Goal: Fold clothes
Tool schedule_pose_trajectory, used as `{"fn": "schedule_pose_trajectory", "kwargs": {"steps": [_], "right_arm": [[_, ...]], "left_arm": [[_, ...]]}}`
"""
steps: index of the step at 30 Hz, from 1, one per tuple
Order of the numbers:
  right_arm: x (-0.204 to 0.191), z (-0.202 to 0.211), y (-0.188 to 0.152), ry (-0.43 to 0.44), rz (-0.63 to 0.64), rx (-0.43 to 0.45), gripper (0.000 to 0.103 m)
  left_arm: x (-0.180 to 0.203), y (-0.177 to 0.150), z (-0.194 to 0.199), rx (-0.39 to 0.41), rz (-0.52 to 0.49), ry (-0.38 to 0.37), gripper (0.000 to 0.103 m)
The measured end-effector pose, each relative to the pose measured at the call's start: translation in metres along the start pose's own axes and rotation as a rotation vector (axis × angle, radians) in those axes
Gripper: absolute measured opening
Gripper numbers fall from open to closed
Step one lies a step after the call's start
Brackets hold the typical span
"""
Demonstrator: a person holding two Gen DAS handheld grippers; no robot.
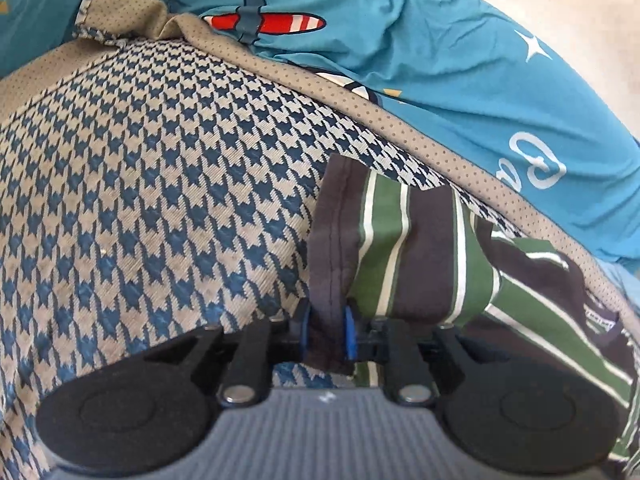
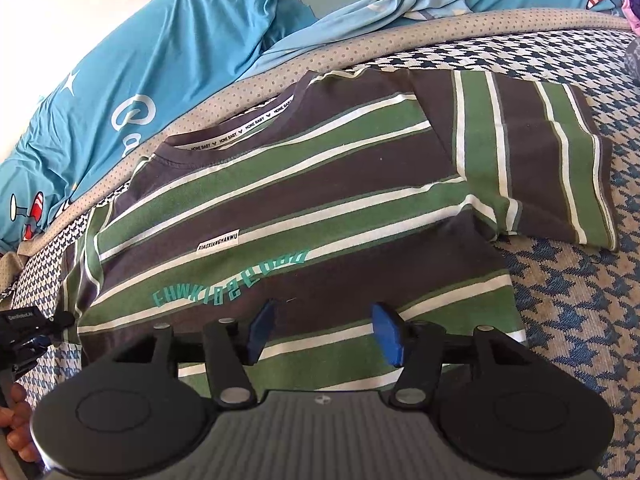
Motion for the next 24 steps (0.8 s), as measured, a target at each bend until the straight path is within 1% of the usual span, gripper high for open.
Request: {"fn": "schedule_pose_trajectory", "kwargs": {"steps": [2,6,8,10,12,13,14,17,21,24], "right_arm": [[0.0,0.0,0.0,0.001,0.003,-0.001,0.056],[-0.003,-0.001,-0.001,-0.002,0.024,0.0,0.06],[-0.003,-0.001,-0.002,-0.005,0.038,0.002,0.061],[-0.004,-0.002,-0.003,-0.006,0.045,0.003,0.062],[-0.004,-0.002,-0.003,-0.006,0.052,0.003,0.063],[-0.005,-0.002,-0.003,-0.007,0.056,0.003,0.063],[-0.005,-0.003,-0.003,-0.007,0.059,0.003,0.064],[-0.006,-0.003,-0.004,-0.009,0.069,0.004,0.066],[-0.008,-0.004,-0.005,-0.01,0.083,0.005,0.068],[-0.009,-0.005,-0.005,-0.012,0.093,0.006,0.07]], "left_arm": [[-0.002,0.005,0.005,0.023,0.011,-0.006,0.018],[-0.005,0.017,0.01,0.057,0.026,0.001,0.025],[-0.007,0.02,0.012,0.064,0.037,0.006,0.032],[-0.009,0.023,0.015,0.07,0.052,0.001,0.037],[-0.009,0.028,0.016,0.088,0.04,0.004,0.041],[-0.007,0.031,0.016,0.098,0.031,0.0,0.045],[-0.006,0.033,0.015,0.103,0.029,-0.016,0.048],[-0.004,0.042,0.007,0.103,0.039,-0.06,0.048],[-0.002,0.053,-0.01,0.118,0.013,-0.084,0.047],[-0.002,0.057,-0.023,0.109,0.006,-0.109,0.044]]}}
Point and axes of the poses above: each gripper's, at about its wrist camera, not at the fingertips, and z roughly against the way its jaws point, x to its right, y to its top, the point moved 7 cm from there along -z, roughly the way its jaws point, and after that the axes turned 5 degrees about -z, right-handed, at the moved point
